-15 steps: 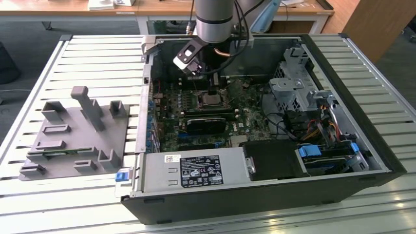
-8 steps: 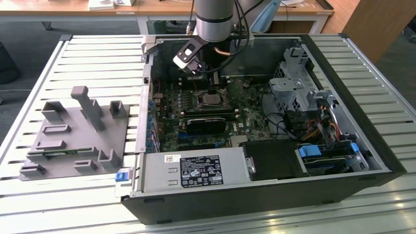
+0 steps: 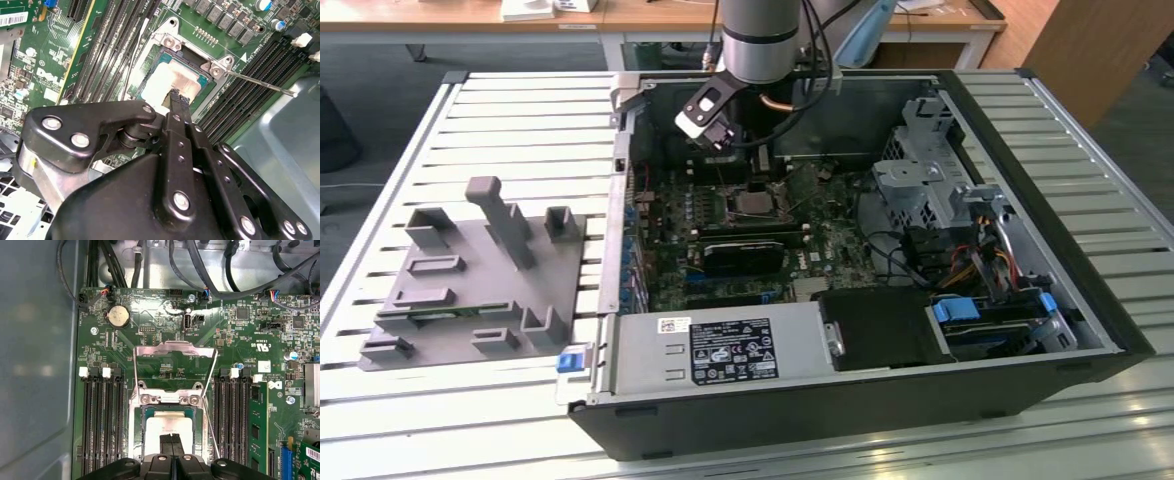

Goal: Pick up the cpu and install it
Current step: 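Close the cpu cover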

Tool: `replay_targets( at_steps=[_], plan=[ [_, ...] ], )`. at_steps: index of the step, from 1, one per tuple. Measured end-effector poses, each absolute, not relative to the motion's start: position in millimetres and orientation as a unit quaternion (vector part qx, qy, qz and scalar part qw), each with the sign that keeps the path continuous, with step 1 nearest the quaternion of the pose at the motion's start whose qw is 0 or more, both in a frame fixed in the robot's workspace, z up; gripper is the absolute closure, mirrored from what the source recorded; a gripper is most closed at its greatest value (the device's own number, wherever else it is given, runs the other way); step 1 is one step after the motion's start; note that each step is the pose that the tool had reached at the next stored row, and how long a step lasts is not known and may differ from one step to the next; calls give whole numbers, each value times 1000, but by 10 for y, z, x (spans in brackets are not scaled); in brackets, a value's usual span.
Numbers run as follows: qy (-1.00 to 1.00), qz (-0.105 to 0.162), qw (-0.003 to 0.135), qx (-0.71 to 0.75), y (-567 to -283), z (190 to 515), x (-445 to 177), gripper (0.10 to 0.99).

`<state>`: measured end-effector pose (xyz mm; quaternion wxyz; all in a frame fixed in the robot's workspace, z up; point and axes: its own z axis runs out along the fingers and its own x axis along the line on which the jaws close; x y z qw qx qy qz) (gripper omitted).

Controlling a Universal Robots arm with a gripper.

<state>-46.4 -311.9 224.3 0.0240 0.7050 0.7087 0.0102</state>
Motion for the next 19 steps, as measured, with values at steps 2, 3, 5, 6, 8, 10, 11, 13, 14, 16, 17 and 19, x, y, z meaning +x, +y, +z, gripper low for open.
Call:
replay_targets(
  at_steps=[2, 3, 5, 6, 8, 10, 11, 13, 14, 16, 17, 19],
  plan=[
    [709, 10, 24, 705, -3119, 2245, -465, 980],
    [709, 10, 24, 705, -3119, 2247, -465, 980],
    [709, 10, 24, 705, -3119, 2251, -465, 980],
    [709, 10, 24, 705, -3120, 2255, -465, 980],
    [709, 10, 24, 705, -3119, 2268, -465, 980],
    [709, 10, 24, 705, -3119, 2283, -465, 980],
    [709, 10, 24, 705, -3119, 2293, -465, 980],
    [709, 10, 24, 705, -3119, 2311, -465, 980],
    [709, 10, 24, 705, -3119, 2320, -465, 980],
    [709, 10, 24, 705, -3119, 2337, -465, 980],
    [709, 10, 24, 705, -3119, 2345, -465, 980],
    [709, 10, 24, 705, -3119, 2360, -465, 980]
  ],
)
